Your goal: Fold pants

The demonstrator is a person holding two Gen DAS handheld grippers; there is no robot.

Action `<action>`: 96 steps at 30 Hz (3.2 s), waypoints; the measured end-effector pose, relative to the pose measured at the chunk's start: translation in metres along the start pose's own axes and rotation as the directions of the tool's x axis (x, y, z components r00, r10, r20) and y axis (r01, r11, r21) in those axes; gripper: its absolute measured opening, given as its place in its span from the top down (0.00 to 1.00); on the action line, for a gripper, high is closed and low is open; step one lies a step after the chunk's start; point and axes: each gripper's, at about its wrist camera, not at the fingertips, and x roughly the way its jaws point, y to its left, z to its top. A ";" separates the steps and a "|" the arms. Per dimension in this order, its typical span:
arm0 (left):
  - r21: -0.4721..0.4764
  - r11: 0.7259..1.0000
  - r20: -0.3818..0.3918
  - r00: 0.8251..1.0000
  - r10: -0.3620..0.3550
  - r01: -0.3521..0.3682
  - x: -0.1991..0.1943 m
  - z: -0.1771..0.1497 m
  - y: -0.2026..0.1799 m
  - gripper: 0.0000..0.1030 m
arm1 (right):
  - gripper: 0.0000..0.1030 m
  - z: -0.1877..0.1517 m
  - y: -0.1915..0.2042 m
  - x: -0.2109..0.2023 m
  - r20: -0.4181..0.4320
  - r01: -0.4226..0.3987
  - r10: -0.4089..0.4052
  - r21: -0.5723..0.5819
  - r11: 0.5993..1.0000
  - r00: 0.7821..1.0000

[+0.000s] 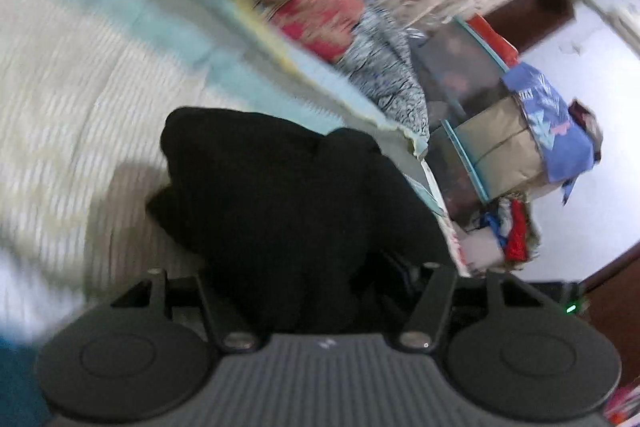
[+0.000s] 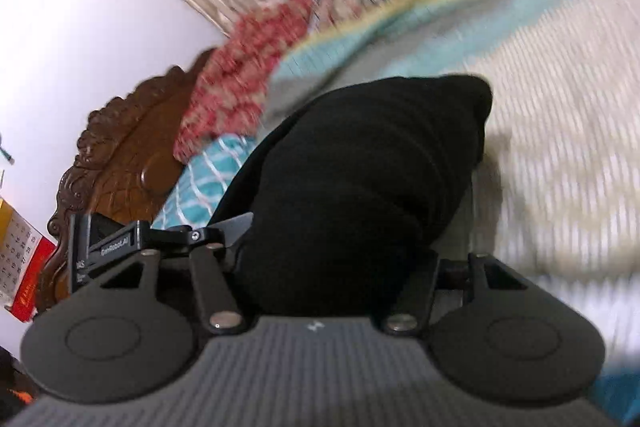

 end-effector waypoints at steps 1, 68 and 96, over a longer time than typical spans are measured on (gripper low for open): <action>0.029 0.999 0.011 1.000 0.013 -0.014 0.008 0.015 -0.005 0.43 | 0.41 0.012 0.001 0.004 0.018 0.004 -0.003 -0.034 0.999 1.000; 0.234 0.722 0.138 0.757 0.638 -0.651 -0.031 -0.105 -0.076 0.00 | 0.10 -0.096 0.052 -0.024 0.088 0.526 -0.521 -0.051 0.849 0.849; 0.336 0.537 0.240 0.622 0.745 -0.774 -0.031 -0.111 -0.068 0.00 | 0.10 -0.097 0.032 -0.036 0.117 0.564 -0.567 0.062 0.823 0.815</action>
